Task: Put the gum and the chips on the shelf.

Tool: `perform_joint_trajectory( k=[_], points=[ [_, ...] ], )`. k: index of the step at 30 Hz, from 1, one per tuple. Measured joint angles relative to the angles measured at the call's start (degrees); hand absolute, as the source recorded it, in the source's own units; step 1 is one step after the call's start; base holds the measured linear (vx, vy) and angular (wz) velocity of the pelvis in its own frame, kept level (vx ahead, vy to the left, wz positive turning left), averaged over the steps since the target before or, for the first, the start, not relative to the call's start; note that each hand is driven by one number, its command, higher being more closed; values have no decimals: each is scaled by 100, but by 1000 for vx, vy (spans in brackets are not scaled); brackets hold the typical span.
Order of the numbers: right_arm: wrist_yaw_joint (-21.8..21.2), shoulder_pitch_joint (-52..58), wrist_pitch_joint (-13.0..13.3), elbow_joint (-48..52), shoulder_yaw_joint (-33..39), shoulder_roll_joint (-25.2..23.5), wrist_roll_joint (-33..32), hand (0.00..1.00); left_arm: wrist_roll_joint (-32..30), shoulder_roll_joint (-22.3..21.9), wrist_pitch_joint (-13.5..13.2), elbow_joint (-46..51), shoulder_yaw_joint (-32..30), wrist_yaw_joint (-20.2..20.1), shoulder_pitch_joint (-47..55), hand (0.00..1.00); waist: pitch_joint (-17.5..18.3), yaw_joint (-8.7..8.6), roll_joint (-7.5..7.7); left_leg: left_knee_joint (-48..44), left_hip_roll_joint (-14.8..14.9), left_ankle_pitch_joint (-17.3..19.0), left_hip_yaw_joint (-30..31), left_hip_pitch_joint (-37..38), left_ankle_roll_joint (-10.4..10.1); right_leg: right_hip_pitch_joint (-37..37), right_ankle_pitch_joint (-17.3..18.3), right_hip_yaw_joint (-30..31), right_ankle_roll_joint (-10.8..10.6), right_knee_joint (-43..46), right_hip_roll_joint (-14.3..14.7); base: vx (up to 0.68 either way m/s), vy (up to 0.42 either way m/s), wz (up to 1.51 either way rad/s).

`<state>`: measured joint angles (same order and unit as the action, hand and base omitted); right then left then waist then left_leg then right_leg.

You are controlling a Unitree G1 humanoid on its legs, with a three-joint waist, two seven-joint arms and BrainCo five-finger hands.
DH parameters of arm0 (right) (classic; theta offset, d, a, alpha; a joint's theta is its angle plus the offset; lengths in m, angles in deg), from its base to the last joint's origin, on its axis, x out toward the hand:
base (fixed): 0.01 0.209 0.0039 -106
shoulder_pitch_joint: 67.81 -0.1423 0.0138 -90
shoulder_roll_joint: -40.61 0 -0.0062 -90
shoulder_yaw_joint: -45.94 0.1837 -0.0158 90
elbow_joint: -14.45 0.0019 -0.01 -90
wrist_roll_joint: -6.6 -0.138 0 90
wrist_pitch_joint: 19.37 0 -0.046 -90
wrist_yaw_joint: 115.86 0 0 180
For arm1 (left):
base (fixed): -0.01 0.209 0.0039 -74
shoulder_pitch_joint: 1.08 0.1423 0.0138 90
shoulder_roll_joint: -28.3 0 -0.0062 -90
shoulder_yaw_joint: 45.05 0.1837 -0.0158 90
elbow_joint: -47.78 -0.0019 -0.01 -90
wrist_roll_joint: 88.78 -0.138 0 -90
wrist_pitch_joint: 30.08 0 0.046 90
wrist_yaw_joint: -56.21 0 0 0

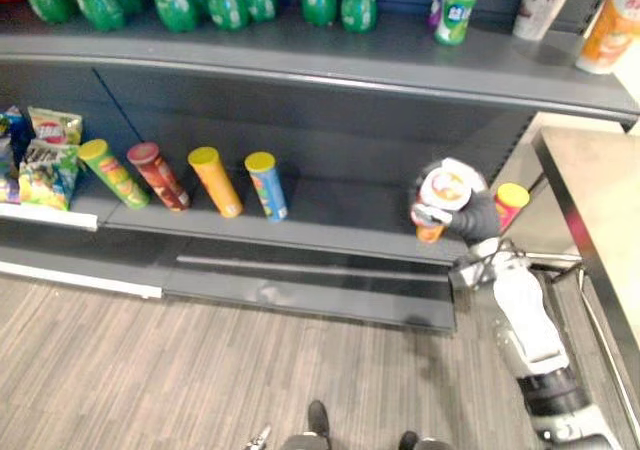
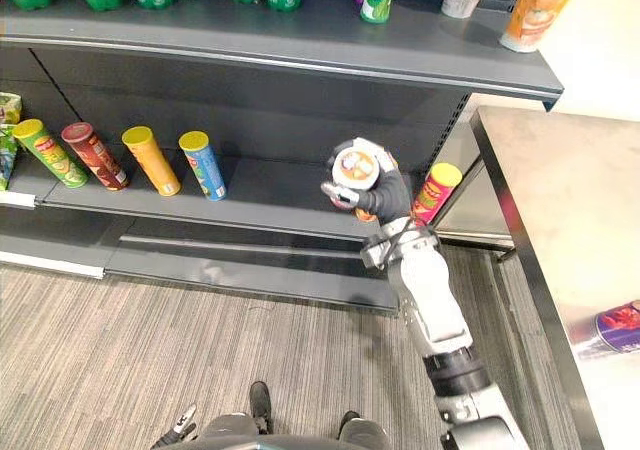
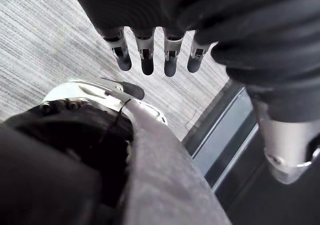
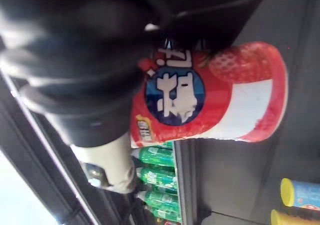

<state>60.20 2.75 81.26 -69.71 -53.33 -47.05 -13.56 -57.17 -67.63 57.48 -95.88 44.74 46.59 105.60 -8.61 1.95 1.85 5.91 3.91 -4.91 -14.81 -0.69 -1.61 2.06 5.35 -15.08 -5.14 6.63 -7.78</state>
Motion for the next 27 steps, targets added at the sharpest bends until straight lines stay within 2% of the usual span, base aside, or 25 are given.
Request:
perform_joint_trajectory(
  k=[4, 9, 11, 17, 21, 27],
  points=[
    [106, -447, -308, -43, 1, 154, -19, 100, -183, -18, 51, -37, -27, -6, -1, 0, 108, 39, -25, 0, 56, -51, 29, 3, -27, 47, -12, -59, 18, -53, 64, -26, -15, 8],
    [255, -1145, -784, -833, 57, 365, -84, 100, -366, -35, 51, -65, -76, -24, -29, 0, 133, 77, -37, 1, 70, -149, 152, 8, -25, 134, -11, -220, 18, -61, 82, -11, 3, 14],
    [375, -1539, -910, -1379, 241, 370, -121, 100, -373, -37, 58, -64, -79, -21, -67, 0, 133, 171, -36, 1, 68, -173, 184, -6, -19, 146, -12, -264, 17, -73, 82, -5, 21, 9],
    [701, -2575, -995, -2467, 328, 652, -170, 100, -538, -61, 153, -51, -194, 17, -63, 0, 130, 344, -26, 1, 25, -219, 467, -29, -24, 354, -32, -568, 6, -245, 90, 26, 4, 23],
    [843, -3010, -986, -2729, 328, 717, -309, 100, -543, -75, 198, -32, -245, 37, -70, 0, 128, 473, -17, 1, 8, -237, 559, -18, -41, 426, -32, -655, 7, -253, 92, 49, -12, 14],
    [1001, -3768, -991, -2936, 327, 789, -467, 100, -554, -87, 253, 2, -248, 37, -69, 0, 126, 497, -14, 4, 0, -257, 599, -21, -53, 448, -31, -683, 9, -266, 97, 30, -6, 4]
  ],
)
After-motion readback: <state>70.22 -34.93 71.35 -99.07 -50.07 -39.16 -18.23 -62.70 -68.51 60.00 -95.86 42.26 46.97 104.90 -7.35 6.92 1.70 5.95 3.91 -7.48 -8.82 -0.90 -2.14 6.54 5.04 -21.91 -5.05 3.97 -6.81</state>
